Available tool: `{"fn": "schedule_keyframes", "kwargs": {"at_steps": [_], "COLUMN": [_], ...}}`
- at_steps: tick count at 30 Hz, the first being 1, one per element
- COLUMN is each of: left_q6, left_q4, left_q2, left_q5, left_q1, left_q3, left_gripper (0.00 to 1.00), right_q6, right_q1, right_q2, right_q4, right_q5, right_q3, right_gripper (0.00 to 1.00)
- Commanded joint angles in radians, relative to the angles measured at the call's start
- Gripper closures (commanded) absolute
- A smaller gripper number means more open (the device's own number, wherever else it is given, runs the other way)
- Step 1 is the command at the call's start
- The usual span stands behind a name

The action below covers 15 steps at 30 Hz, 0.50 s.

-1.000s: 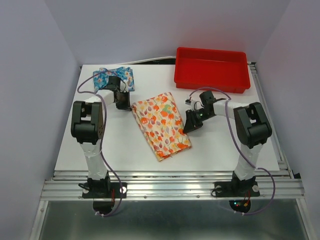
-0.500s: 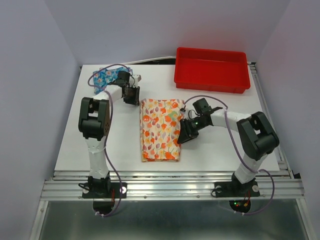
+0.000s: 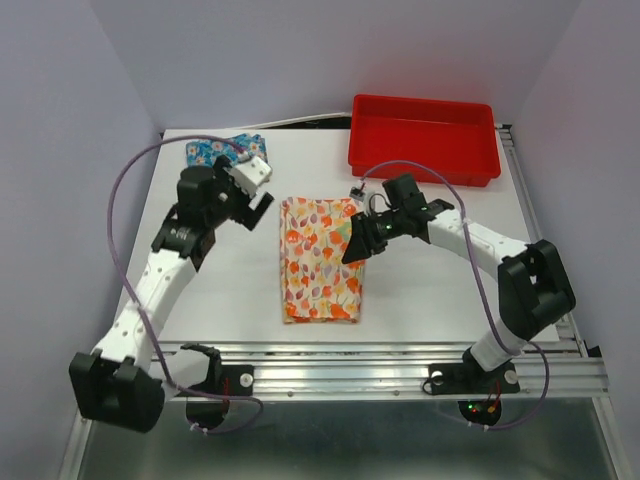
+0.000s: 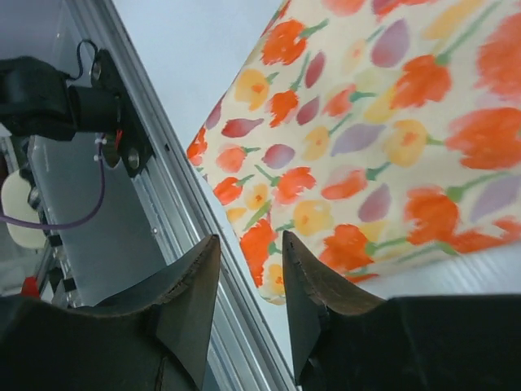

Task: Fold and stack the skirts
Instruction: Fold the skirt

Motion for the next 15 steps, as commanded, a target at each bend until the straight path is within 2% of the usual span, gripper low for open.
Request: {"fn": "schedule_keyframes", "kwargs": {"at_steps": [1,2,5,6,8,9,10,15], "left_q6": [0.247,0.261,0.227,0.212,0.177,0.161,0.152,0.178], "left_q4": [-0.089,-0.106,-0.152,-0.163,-0.163,-0.162,-0.139,-0.076], "left_q2": [-0.156,-0.188,-0.245,-0.245,-0.235,-0.228,-0.215,-0.160], "left_q5": [-0.014,-0.026,-0.114,-0.130,-0.193,-0.210,-0.259,-0.341], "left_q1": [-0.218,-0.336,-0.519,-0.621,-0.715,-0.757,-0.833,-0.946], "left_q3": [-0.214,-0.246,-0.332,-0.349,-0.400,-0.414,-0.450,-0.509], "left_gripper": [0.03,0.05,0.14,0.19,0.21,0.26,0.28,0.30], "right_q6": [0.008,0.012,0.080,0.092,0.094,0.091,0.094,0.092], "right_q1": [0.117,0.134,0.172,0.173,0.173,0.173,0.173,0.173], "right_q2": [0.124,0.147,0.222,0.242,0.299,0.318,0.334,0.480], "right_q4": [0.036,0.045,0.098,0.108,0.131,0.137,0.146,0.137], "right_q5": [-0.077,-0.081,-0.112,-0.121,-0.118,-0.113,-0.106,-0.058], "right_q3": [0.039,0.043,0.030,0.025,0.019,0.020,0.023,0.051], "right_gripper": [0.60,0.60,0.62,0.62,0.63,0.64,0.64,0.67]}}
